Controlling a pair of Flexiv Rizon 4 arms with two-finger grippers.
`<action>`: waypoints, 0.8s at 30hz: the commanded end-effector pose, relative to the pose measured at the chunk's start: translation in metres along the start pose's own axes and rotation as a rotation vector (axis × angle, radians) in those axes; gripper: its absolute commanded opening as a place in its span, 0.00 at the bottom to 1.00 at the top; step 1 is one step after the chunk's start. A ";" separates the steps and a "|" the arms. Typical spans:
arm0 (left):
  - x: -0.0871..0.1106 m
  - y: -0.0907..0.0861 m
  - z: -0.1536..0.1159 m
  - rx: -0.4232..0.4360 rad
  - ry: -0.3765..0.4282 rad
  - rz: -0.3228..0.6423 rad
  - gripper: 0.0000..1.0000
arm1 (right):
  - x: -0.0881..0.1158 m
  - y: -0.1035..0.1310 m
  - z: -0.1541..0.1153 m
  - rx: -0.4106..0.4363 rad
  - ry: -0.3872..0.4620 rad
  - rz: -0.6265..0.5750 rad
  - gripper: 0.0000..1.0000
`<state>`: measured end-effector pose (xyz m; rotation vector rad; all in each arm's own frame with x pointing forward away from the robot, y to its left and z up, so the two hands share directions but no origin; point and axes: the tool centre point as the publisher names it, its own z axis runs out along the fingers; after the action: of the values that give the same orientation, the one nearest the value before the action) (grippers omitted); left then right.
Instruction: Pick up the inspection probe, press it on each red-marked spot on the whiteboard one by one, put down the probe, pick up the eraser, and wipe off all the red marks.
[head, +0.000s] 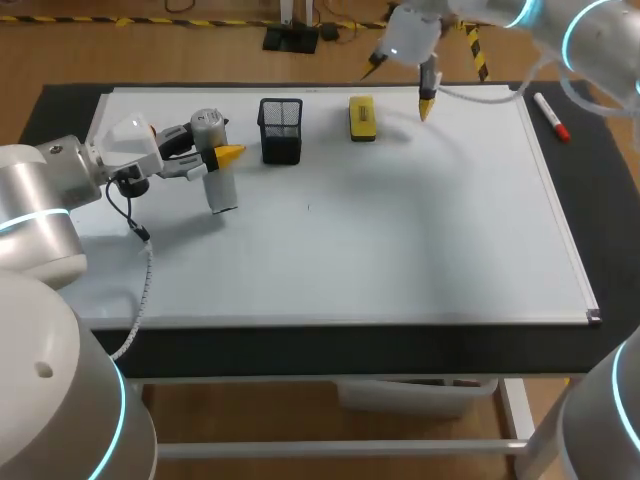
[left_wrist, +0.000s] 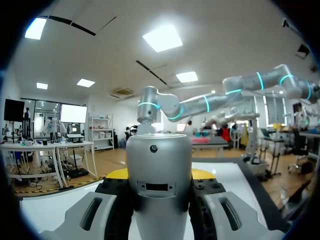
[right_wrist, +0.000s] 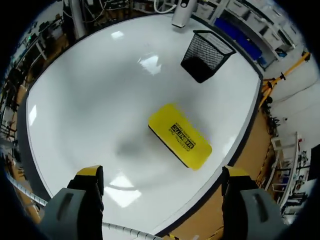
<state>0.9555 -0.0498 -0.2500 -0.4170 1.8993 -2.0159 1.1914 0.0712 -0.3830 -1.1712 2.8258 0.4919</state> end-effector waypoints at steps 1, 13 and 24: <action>0.000 0.000 -0.001 0.002 0.001 0.001 0.00 | 0.024 0.008 -0.031 -0.049 -0.022 0.098 1.00; 0.000 0.000 -0.001 0.002 0.001 0.001 0.00 | 0.041 0.016 -0.065 -0.214 -0.093 0.218 1.00; 0.000 0.000 -0.001 0.002 0.001 0.001 0.00 | 0.064 0.026 -0.091 -0.254 -0.167 0.331 1.00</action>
<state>0.9555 -0.0498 -0.2500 -0.4170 1.8993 -2.0159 1.1527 0.0237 -0.3103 -0.6847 2.9000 0.9688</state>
